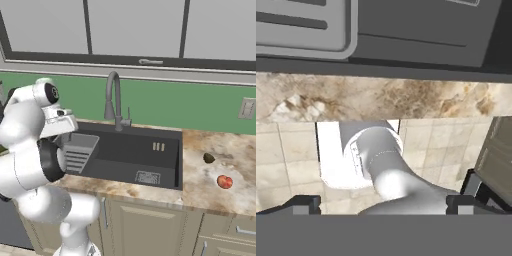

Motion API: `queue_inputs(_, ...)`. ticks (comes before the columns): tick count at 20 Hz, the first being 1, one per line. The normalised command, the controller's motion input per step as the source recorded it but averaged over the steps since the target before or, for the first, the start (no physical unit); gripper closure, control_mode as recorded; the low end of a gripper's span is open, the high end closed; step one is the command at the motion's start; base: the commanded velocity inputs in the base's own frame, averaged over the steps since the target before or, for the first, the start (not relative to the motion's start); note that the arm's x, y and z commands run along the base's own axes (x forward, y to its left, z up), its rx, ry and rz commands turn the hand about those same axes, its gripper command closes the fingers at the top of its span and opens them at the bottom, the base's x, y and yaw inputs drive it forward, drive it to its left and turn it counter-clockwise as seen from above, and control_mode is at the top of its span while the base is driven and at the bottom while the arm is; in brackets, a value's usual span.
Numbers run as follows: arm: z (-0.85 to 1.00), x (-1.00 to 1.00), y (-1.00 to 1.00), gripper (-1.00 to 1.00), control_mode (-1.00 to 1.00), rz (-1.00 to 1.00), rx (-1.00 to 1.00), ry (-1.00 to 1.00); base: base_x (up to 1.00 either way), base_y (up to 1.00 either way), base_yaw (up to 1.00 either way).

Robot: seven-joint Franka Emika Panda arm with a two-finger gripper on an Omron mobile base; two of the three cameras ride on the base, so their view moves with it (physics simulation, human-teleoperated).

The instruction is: There is a mixed pile of frozen fruits and vegetables on the counter. Locate all the frozen vegetables and place the items in a bowl on the counter. Take all the frozen fruits and defrost them in a running sink.

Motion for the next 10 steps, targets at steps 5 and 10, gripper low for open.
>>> queue_inputs(5,-0.23,0.08,-0.93,-1.0,-1.0,-0.08,0.14,0.02,0.0,0.0,0.0)
queue_inputs(10,-0.1,0.34,-0.87,-1.0,-1.0,-0.01,0.03,-0.02,0.0,0.0,0.0)
